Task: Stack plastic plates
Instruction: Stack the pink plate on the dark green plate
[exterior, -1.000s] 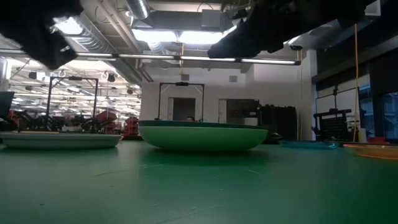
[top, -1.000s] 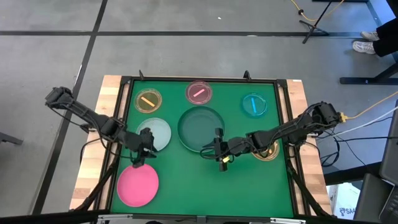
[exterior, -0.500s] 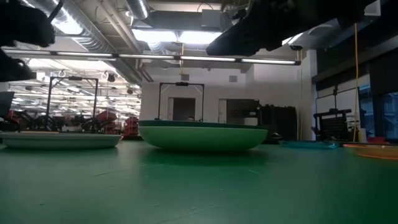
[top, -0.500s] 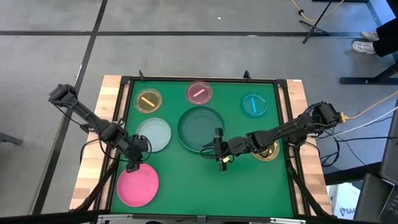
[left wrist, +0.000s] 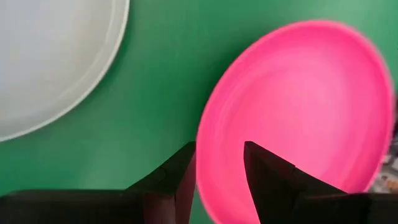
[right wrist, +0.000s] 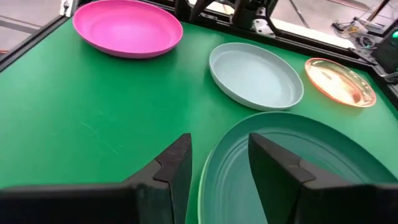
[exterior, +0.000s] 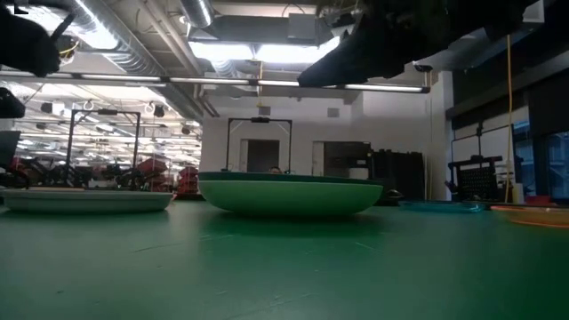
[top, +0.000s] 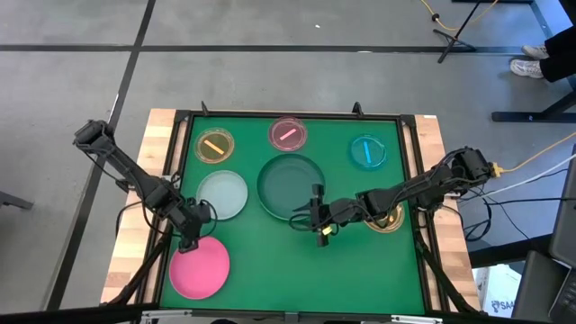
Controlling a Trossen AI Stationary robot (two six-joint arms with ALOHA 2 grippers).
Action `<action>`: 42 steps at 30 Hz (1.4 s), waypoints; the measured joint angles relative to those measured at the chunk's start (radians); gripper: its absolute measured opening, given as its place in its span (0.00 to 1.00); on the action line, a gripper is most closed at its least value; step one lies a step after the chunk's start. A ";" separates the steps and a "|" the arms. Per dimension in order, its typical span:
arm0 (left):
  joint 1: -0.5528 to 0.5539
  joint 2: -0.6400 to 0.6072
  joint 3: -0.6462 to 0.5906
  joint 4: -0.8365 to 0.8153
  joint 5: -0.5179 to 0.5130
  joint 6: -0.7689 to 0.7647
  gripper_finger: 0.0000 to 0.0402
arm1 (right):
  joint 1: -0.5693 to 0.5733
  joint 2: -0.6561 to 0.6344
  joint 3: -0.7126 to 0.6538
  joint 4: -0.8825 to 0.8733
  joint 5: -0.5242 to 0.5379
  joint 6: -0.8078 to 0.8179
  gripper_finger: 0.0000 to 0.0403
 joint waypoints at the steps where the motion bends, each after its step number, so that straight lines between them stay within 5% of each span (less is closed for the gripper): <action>1: -0.005 0.008 0.000 -0.009 -0.003 0.001 0.32 | 0.000 0.000 0.000 -0.001 0.007 -0.002 0.37; 24: -0.032 0.292 0.000 0.074 0.040 0.064 0.31 | 0.000 0.000 0.000 -0.004 0.007 0.004 0.37; 35: 0.006 0.318 0.000 0.184 0.083 0.181 0.04 | 0.000 0.000 0.000 -0.004 0.007 0.004 0.37; 42: 0.059 0.318 0.002 0.190 0.091 0.199 0.03 | 0.000 0.000 0.000 -0.014 -0.004 0.004 0.37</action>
